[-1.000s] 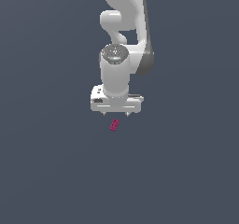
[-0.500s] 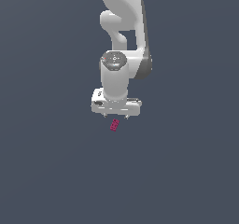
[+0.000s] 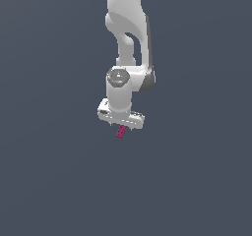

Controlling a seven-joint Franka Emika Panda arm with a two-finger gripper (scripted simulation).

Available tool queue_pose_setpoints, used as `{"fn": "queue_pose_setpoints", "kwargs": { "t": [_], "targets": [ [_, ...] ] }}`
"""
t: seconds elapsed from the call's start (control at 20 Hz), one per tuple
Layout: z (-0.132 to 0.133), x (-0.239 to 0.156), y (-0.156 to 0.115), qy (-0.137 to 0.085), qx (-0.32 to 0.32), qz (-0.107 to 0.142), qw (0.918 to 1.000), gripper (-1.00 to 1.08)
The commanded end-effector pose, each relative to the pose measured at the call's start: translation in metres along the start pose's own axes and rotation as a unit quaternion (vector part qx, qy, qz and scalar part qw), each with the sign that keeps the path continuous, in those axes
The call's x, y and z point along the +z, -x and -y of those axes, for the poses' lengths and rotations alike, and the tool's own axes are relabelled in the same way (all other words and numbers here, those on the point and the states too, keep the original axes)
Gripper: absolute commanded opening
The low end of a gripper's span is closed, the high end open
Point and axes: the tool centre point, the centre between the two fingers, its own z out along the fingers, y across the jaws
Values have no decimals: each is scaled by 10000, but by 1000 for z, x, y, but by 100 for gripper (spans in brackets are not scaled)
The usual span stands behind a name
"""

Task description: Pick up the object and move it to a goal position.

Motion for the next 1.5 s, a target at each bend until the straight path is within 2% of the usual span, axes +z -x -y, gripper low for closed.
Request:
{"fn": "queue_pose_setpoints", "kwargs": {
  "t": [0.0,0.55,0.95,1.25,1.3,1.45],
  "targets": [
    [-2,10,3,-5,179,-15,9998,100],
    [-5,23,6,-4,314,-18,9995,100],
    [-5,59,7,-6,333,-22,9994,100],
    [-5,69,6,-6,340,-24,9994,100],
    [-5,69,6,-6,340,-24,9994,-100],
    [-5,69,6,-6,340,-24,9994,-100]
  ]
}}
